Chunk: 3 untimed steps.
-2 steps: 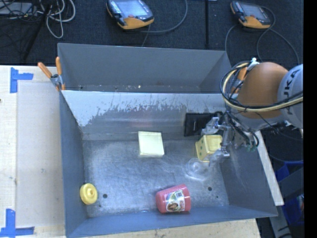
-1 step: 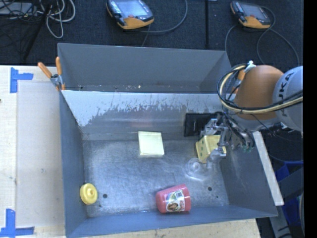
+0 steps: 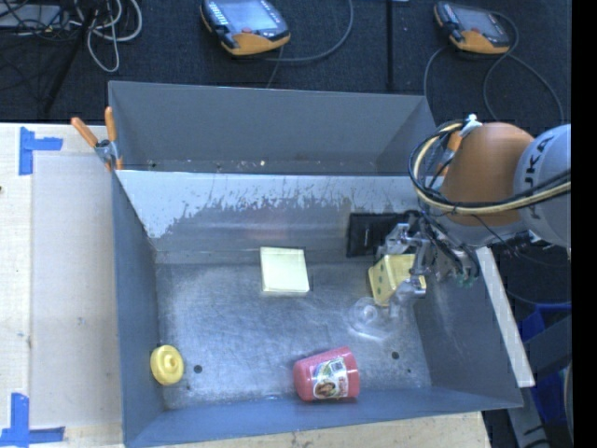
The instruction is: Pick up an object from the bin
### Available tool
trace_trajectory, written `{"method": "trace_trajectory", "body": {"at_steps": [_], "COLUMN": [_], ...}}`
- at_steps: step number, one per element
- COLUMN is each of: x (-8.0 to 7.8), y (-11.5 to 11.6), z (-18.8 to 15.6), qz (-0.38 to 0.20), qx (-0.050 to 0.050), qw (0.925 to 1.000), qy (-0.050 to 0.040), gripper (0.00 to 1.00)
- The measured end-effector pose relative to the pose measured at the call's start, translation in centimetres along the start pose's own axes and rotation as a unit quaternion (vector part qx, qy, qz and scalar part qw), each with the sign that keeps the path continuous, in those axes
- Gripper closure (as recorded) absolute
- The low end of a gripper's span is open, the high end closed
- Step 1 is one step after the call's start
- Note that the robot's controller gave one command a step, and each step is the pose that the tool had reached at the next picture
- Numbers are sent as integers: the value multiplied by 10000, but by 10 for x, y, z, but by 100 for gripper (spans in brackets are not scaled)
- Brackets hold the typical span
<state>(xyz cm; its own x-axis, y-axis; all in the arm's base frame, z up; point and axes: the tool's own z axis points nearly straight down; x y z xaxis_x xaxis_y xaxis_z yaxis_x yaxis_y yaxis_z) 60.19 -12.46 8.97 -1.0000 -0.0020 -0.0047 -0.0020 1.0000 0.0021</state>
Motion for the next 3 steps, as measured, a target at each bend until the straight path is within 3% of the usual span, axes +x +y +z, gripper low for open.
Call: {"method": "trace_trajectory", "body": {"at_steps": [1,3], "x": [2,-2], "y": [2,-8], "z": [-40,-144], "qz": [48,118], "qx": [2,7], "qw": [10000,9999], "qy": [45,19], "gripper": [100,100]}}
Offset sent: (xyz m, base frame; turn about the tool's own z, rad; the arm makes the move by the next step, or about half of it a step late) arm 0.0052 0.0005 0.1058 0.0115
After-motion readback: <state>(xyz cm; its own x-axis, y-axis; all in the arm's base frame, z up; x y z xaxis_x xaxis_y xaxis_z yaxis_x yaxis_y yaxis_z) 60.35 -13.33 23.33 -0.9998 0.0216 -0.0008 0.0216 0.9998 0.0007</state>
